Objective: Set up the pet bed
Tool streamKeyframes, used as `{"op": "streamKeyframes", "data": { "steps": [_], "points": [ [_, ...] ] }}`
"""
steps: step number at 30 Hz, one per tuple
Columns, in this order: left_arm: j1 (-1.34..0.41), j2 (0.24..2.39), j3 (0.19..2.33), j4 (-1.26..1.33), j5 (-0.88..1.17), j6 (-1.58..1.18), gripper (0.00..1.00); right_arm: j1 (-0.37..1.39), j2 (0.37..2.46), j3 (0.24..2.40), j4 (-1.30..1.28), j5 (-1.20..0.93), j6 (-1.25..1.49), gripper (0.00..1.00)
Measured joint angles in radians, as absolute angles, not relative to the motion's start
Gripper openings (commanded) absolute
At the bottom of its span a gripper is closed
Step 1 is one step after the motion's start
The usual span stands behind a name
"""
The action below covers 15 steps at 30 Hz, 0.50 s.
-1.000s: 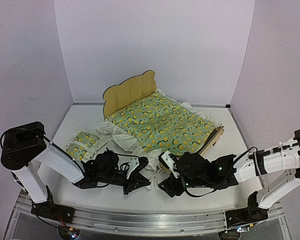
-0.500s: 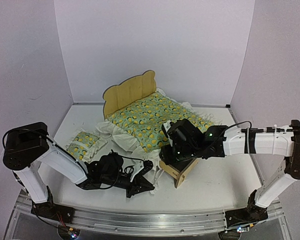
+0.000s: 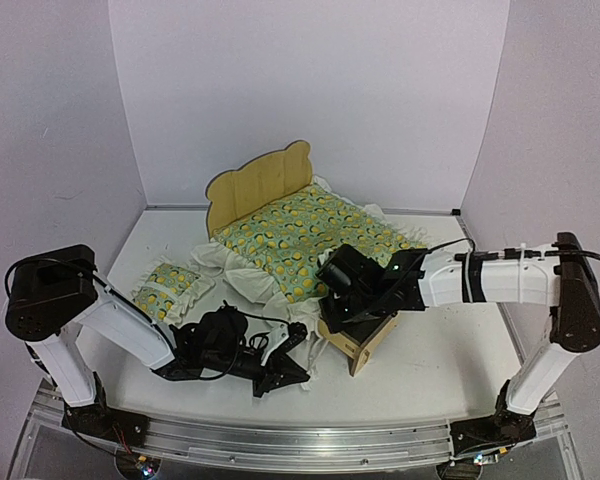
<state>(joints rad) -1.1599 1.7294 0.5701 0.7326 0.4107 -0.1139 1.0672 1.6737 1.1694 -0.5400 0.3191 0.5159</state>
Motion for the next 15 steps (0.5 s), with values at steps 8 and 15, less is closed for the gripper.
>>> {"op": "streamKeyframes", "data": {
  "steps": [8, 15],
  "points": [
    [-1.163, 1.729, 0.570, 0.703, 0.391, -0.112, 0.00, 1.066, 1.695, 1.196, -0.645, 0.341, 0.403, 0.00],
    [-1.164, 1.740, 0.590, 0.679, 0.418, -0.105, 0.00, 1.065, 1.626, 1.196, -0.800, 0.210, 0.332, 0.00]
  ]
}}
